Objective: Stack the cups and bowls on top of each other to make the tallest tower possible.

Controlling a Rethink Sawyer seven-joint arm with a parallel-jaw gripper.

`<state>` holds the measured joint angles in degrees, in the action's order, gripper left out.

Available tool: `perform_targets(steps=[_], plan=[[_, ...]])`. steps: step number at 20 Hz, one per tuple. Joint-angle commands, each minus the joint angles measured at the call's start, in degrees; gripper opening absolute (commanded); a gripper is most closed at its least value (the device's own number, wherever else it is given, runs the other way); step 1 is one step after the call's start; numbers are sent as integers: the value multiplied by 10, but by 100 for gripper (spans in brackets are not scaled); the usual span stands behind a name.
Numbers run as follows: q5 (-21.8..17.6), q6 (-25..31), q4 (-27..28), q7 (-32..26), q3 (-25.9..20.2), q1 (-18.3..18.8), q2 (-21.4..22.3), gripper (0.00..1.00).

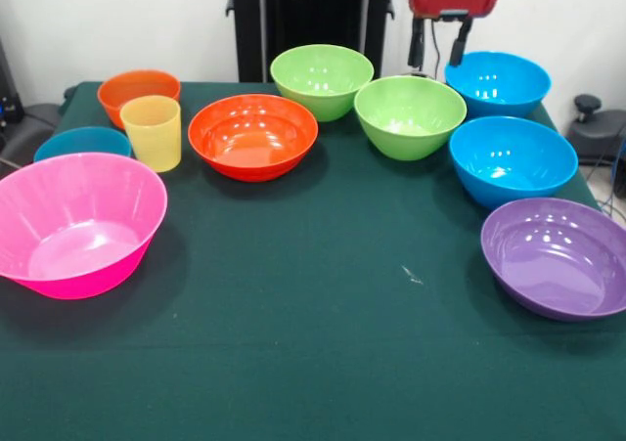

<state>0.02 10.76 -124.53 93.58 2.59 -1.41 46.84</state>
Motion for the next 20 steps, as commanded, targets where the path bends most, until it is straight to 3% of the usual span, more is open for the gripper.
perform_targets(steps=[1, 9, 13, 20], plan=[[-25, 54, 33, 53, 3, -6, 16, 100], [-67, 139, 136, 16, 60, -39, 6, 100], [-77, 180, 166, 10, 56, -40, 11, 100], [-88, 191, 181, -10, 20, -7, 14, 100]])
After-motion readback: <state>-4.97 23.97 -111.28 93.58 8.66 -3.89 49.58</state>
